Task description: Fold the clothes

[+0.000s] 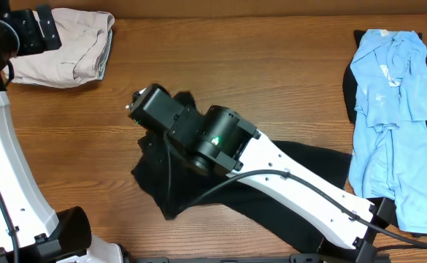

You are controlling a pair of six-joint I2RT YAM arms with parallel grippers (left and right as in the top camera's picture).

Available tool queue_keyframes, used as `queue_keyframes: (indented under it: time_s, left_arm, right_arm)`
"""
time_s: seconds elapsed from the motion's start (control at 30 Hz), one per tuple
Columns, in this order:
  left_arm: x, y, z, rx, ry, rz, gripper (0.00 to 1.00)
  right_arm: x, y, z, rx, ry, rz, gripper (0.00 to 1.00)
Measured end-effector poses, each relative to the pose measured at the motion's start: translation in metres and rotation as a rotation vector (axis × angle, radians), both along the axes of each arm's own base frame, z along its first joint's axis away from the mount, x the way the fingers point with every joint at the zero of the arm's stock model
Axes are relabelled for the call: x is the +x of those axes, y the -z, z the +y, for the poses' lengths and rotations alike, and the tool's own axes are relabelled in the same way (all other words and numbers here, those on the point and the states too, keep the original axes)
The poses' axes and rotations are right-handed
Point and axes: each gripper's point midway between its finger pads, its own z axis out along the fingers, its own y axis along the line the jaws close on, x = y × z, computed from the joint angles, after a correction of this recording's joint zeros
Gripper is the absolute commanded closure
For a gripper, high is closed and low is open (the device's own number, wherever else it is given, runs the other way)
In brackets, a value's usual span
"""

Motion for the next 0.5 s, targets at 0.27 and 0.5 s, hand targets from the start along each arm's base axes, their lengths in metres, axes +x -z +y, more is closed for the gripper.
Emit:
queue_keyframes:
  time_s: [0.27,0.5]
  left_arm:
    - [-0.006,0.011,-0.023,-0.058,0.098,0.050,0.00]
    - [-0.001,0.028,-0.066,-0.070,0.258,0.113,0.03]
  right_arm:
    - [0.084,0.009,-0.065,-0.031,0.261,-0.016,0.96]
    - [0.130,0.059,-0.115,-0.066,0.395,0.046,0.96]
